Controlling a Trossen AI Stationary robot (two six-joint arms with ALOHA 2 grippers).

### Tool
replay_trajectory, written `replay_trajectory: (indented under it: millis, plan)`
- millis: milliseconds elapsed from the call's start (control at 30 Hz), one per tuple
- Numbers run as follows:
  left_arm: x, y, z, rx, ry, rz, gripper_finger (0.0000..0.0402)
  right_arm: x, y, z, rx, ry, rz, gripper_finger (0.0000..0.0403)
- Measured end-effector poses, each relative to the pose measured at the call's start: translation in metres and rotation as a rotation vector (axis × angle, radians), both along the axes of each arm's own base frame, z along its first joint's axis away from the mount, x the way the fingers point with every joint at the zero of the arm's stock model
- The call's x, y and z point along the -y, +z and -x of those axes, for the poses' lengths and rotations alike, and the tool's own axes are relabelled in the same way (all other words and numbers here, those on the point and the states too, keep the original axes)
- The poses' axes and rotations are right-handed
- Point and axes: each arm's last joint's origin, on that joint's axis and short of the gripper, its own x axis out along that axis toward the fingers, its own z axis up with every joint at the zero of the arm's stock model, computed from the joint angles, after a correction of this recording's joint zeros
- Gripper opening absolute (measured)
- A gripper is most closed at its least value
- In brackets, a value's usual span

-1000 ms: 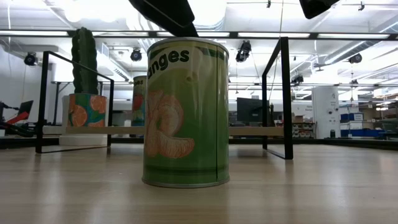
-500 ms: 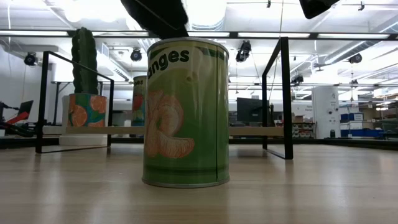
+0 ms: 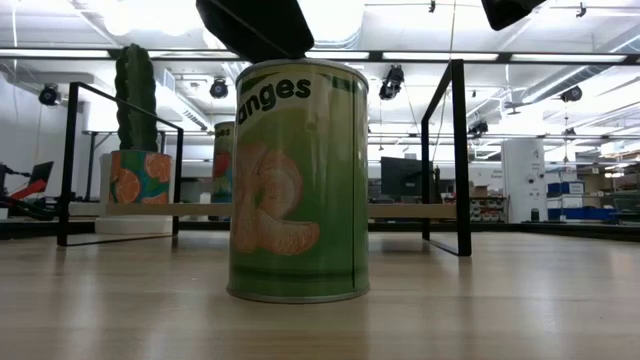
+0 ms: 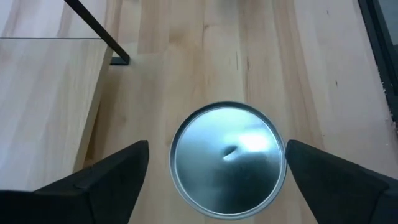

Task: Pick and place cans onto a shelf
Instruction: Put the canned oranges on the shelf

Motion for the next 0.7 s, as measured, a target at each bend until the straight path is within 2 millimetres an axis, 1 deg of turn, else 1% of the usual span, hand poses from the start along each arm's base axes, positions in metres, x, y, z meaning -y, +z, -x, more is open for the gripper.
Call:
replay_trajectory:
  millis: [233,367,567,700]
  plan:
    - [0.001,0.002,0.001,0.011,-0.007,0.003,0.0362,0.0,0.0,0.0,0.0,0.0,0.0,0.0012]
    - [0.004,0.005,0.002,0.016,-0.02,0.032,0.0362,0.0,0.0,0.0,0.001,0.002,0.003,0.0012]
    - [0.006,0.002,0.0,0.012,-0.032,0.07,0.0362,0.0,0.0,0.0,0.001,0.004,0.009,0.0012]
    - [0.007,-0.006,-0.002,0.008,-0.044,0.088,0.0362,0.0,-0.001,0.0,-0.002,0.002,0.004,0.0012]
